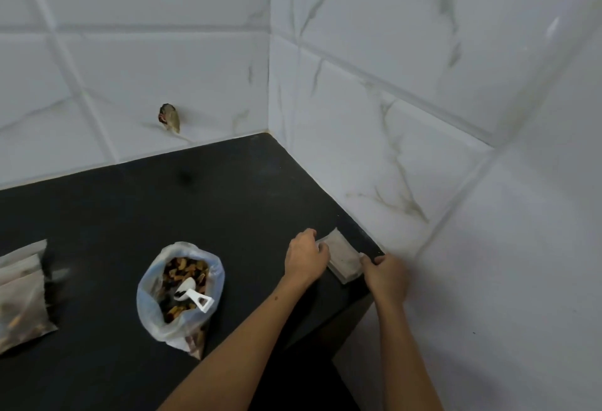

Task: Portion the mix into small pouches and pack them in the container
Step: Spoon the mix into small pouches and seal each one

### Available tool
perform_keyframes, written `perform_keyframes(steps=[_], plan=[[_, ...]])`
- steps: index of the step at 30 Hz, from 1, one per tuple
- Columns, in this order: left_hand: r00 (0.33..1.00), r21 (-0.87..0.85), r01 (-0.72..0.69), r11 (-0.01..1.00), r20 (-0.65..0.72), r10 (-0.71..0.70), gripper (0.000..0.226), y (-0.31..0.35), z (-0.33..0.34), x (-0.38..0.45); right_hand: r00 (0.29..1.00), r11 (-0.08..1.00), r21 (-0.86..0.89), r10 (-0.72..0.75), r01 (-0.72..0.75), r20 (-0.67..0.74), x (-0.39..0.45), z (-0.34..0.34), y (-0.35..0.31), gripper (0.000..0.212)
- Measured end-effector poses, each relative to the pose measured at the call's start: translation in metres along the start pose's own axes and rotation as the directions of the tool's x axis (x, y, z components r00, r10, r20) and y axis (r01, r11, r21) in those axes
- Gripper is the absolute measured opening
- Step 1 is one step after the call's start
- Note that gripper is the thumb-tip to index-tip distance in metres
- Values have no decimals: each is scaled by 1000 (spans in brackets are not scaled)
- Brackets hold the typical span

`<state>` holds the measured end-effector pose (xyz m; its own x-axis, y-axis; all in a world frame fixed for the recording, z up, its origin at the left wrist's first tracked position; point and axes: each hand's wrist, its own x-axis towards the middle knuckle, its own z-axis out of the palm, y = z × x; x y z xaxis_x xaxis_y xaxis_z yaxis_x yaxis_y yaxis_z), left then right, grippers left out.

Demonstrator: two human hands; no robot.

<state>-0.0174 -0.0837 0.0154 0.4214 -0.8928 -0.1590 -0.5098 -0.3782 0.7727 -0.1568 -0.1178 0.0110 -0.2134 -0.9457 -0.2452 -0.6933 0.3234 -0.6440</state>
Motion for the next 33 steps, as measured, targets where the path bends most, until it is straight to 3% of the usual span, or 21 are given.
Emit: perform_keyframes(steps=[3, 8, 14, 18, 22, 26, 30, 33], plan=[[999, 10, 9, 1000, -45, -9, 39, 5, 5, 4, 999, 1000, -15, 17, -16, 35, 5, 0, -3, 15], [986, -30, -12, 999, -166, 7, 27, 10, 7, 8, 1000, 997, 79, 1, 0, -4, 7, -6, -8, 8], [971, -290, -116, 950, -235, 47, 20, 14, -30, 4, 981, 940, 285, -164, 186, -101, -10, -25, -41, 9], [932, -415, -215, 884, -359, 58, 16, 1, -84, -14, 965, 868, 434, -262, 241, -12, -36, -14, -82, 4], [859, -499, -247, 831, -510, -51, 21, -35, -140, -44, 927, 815, 525, -356, 245, 121, -76, 24, -118, 6], [743, -403, -245, 882, -662, -96, 24, -80, -183, -86, 843, 827, 489, -454, 277, 290, -124, 73, -138, 6], [607, -216, -196, 957, -793, -55, 29, -119, -206, -126, 737, 746, 468, -626, 474, 253, -186, 111, -154, 15], [553, -70, -144, 987, -833, 21, 35, -146, -220, -144, 614, 761, 504, -637, 408, 465, -232, 134, -176, 11]])
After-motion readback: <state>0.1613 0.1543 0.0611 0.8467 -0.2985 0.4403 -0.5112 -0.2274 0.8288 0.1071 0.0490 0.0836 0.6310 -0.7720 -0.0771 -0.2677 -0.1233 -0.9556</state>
